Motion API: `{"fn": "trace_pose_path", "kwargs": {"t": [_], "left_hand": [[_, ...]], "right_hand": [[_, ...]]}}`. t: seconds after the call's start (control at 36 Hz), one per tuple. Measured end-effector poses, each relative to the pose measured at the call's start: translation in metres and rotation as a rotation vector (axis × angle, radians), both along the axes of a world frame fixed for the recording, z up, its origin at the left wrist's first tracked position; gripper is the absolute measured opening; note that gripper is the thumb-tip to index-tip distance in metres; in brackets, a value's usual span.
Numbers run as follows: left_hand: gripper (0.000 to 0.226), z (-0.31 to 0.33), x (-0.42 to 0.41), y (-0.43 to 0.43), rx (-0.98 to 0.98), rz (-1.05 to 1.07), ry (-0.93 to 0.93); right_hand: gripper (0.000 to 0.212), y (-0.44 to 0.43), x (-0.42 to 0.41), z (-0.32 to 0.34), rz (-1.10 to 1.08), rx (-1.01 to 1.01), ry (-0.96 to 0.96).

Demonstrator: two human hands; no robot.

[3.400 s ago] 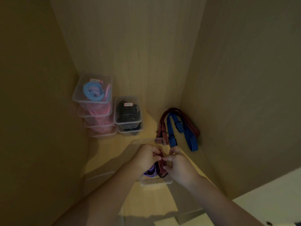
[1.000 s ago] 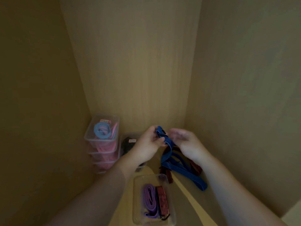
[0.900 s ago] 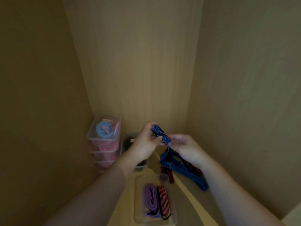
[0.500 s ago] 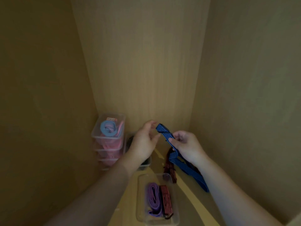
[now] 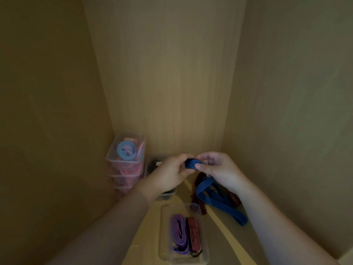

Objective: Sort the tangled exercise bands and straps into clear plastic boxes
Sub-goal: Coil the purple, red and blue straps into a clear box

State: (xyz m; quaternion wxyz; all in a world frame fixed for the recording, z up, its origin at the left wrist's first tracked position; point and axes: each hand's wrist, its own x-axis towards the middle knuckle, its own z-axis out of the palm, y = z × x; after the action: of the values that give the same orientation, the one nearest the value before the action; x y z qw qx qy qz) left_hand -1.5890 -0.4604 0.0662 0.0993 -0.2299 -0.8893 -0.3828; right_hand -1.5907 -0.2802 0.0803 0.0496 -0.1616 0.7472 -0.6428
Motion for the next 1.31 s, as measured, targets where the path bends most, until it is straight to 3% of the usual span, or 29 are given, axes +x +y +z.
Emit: {"fn": "trace_pose_path", "kwargs": {"t": [0.06,0.19,0.36,0.58,0.69,0.78,0.94,1.19,1.31], "left_hand": [[0.033,-0.002,0.001,0.000,0.073,-0.002,-0.091],[0.024,0.003,0.006,0.003,0.263,-0.031,-0.277],[0.029,0.005,0.002,-0.001,0.472,0.020,-0.292],[0.013,0.009,-0.002,0.000,0.831,-0.002,-0.397],[0.014,0.012,0.002,0.002,0.915,-0.008,-0.437],[0.016,0.011,0.005,-0.005,0.853,0.039,-0.506],[0.014,0.005,0.009,-0.026,0.349,0.090,-0.473],[0.016,0.003,0.016,-0.028,0.338,-0.064,-0.707],[0.038,0.002,0.019,-0.025,0.379,-0.083,-0.777]], "right_hand": [[0.021,0.001,0.001,0.000,0.004,-0.051,0.065],[0.027,-0.002,0.002,-0.008,-0.025,0.083,0.318],[0.041,-0.009,-0.001,-0.017,0.030,0.257,0.519],[0.059,-0.011,-0.006,-0.025,0.080,0.350,0.610],[0.042,-0.012,-0.009,-0.023,-0.002,0.373,0.739],[0.033,-0.010,-0.008,-0.020,-0.011,0.411,0.779],[0.026,-0.004,-0.006,-0.012,0.241,0.644,0.752],[0.025,-0.006,-0.008,-0.014,0.277,0.686,0.689],[0.024,-0.009,-0.008,-0.014,0.289,0.664,0.692]]}}
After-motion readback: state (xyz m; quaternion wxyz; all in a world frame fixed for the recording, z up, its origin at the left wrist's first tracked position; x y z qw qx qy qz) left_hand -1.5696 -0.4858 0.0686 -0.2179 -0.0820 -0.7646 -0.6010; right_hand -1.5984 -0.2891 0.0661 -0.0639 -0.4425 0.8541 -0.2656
